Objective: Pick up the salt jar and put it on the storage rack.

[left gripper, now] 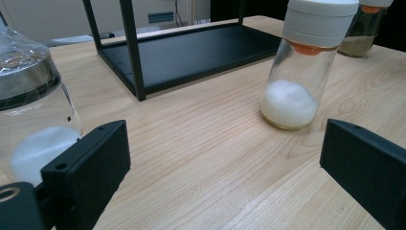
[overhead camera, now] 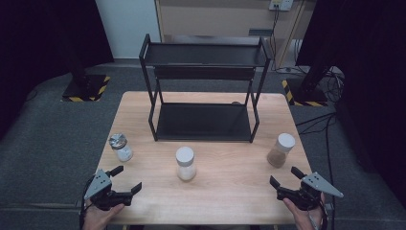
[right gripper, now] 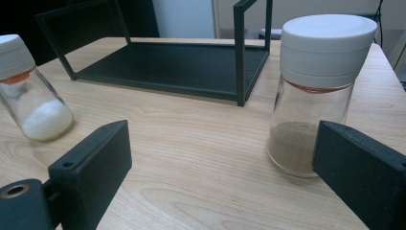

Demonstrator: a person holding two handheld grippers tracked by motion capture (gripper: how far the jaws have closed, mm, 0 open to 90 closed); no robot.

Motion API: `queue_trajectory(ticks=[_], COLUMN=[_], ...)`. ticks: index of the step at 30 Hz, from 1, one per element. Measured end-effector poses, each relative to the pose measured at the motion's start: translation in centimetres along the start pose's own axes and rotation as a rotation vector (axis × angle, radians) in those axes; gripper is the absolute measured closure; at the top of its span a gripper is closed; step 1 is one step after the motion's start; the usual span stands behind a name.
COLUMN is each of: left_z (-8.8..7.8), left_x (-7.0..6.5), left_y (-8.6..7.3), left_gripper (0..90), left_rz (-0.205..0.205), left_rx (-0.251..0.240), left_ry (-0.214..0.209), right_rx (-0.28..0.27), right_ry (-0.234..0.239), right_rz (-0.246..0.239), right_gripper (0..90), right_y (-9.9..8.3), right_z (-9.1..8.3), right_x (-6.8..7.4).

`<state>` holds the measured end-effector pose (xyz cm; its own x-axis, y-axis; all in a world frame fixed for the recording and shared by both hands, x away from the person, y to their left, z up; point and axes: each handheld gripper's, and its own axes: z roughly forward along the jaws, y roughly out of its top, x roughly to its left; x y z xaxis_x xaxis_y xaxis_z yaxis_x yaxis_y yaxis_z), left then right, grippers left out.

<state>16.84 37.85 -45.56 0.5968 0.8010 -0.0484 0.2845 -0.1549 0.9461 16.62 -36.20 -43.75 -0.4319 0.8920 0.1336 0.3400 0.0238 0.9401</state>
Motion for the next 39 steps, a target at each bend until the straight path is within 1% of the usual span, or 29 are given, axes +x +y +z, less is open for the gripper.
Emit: queue_trajectory(ticks=[4, 7, 11, 15, 16, 23, 24, 31, 36, 39], left_z=[0.04, 0.09, 0.07, 0.08, 0.13, 0.32, 0.32, 0.47, 0.73, 0.65], left_x=[0.0, 0.02, 0.08, 0.2, 0.21, 0.29, 0.28, 0.29, 0.46, 0.53], left_y=[0.04, 0.04, 0.01, -0.04, 0.06, 0.1, 0.11, 0.24, 0.22, 0.16], left_gripper=[2.2, 2.2, 2.2, 2.2, 2.2, 2.3, 2.3, 2.3, 2.6, 3.2], left_rz=[0.005, -0.001, -0.009, -0.013, -0.006, 0.001, 0.002, 0.004, -0.003, 0.001], left_rx=[0.001, 0.002, 0.0, -0.005, -0.003, 0.0, 0.002, 0.007, 0.011, 0.002], left_ry=[-0.002, 0.0, 0.002, -0.009, -0.012, -0.021, -0.022, -0.027, -0.035, -0.037], right_rx=[0.002, -0.001, -0.001, 0.005, 0.002, 0.004, -0.001, 0.014, 0.015, 0.024], right_ry=[0.004, 0.001, 0.004, 0.006, 0.01, 0.012, 0.013, 0.027, 0.036, 0.034], right_rz=[0.001, -0.001, 0.015, 0.008, -0.007, -0.008, -0.011, -0.03, -0.02, -0.03], right_gripper=[6.5, 6.5, 6.5, 6.4, 6.5, 6.4, 6.4, 6.4, 6.2, 6.1], right_y=[0.0, -0.07, -0.13, -0.08, -0.1, -0.07, -0.11, 0.09, 0.01, 0.13], right_z=[0.05, 0.11, 0.04, -0.03, -0.02, -0.28, -0.28, -0.29, -0.28, -0.21], right_x=[-0.09, -0.12, -0.35, -0.29, -0.22, -0.07, -0.07, 0.09, -0.19, 0.03])
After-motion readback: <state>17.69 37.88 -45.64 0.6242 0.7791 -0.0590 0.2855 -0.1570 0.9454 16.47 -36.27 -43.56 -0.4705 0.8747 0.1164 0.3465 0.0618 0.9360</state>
